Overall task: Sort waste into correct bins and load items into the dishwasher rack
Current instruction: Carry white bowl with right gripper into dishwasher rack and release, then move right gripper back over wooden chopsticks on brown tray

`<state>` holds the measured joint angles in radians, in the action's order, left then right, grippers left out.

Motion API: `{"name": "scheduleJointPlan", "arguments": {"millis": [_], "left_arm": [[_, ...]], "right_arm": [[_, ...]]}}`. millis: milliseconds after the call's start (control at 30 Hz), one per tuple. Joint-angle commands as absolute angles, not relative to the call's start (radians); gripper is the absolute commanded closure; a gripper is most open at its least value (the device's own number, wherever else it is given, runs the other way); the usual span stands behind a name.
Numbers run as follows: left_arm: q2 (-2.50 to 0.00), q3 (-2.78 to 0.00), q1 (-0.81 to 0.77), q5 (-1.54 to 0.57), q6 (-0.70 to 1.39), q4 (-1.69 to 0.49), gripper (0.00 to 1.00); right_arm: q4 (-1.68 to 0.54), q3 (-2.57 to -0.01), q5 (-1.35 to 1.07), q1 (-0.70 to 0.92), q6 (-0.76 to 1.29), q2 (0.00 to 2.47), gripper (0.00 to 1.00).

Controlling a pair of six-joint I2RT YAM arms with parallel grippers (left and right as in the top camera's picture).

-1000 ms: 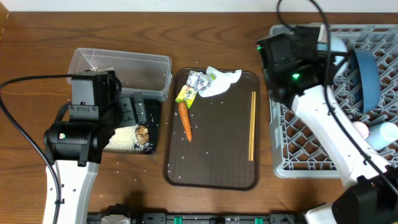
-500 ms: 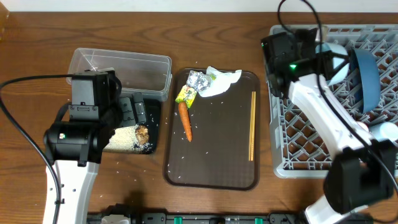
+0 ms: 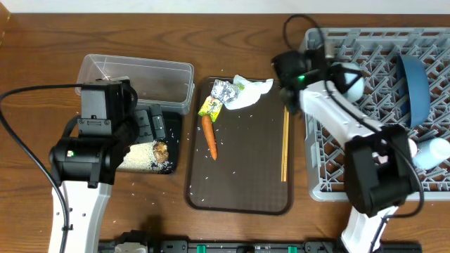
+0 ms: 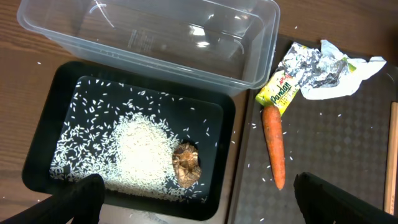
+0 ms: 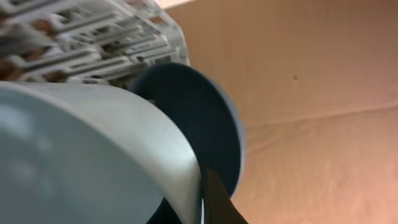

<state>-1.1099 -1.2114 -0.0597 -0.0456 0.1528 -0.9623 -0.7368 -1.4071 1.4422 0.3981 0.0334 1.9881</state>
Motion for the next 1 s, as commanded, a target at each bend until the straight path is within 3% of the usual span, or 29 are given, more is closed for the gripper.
{"name": "scheduleJointPlan", "arguments": {"millis": [0, 200, 233, 267, 300, 367, 567, 967], "left_arm": [[-1.112, -1.228, -0.054, -0.040, 0.146, -0.964, 0.02], [-1.112, -1.228, -0.054, -0.040, 0.146, -0.964, 0.02], [-1.112, -1.228, -0.054, -0.040, 0.146, -0.964, 0.02], [-1.112, -1.228, -0.054, -0.040, 0.146, -0.964, 0.02], [-1.112, -1.228, -0.054, -0.040, 0.146, -0.964, 0.02], [-1.112, -1.228, -0.054, -0.040, 0.146, -0.964, 0.02], [-1.112, -1.228, -0.054, -0.040, 0.146, -0.964, 0.02], [-1.112, -1.228, -0.054, -0.040, 0.146, -0.964, 0.02]], "right_arm": [[-0.733, -1.409, 1.421, 0.443, 0.028, 2.028, 0.99], [-0.746, -1.409, 1.417, 0.453, 0.028, 2.070, 0.99], [-0.752, -1.409, 1.418, 0.455, 0.028, 2.070, 0.95], [-0.752, -1.409, 1.431, 0.459, 0.028, 2.068, 0.75], [-0.748, -1.411, 1.446, 0.466, 0.028, 2.064, 0.36], [-0.732, -1.418, 1.443, 0.479, 0.028, 2.054, 0.01], [-0.731, -1.463, 1.287, 0.530, -0.004, 1.993, 0.01], [-0.733, -1.557, 0.585, 0.612, -0.029, 1.859, 0.01]]}}
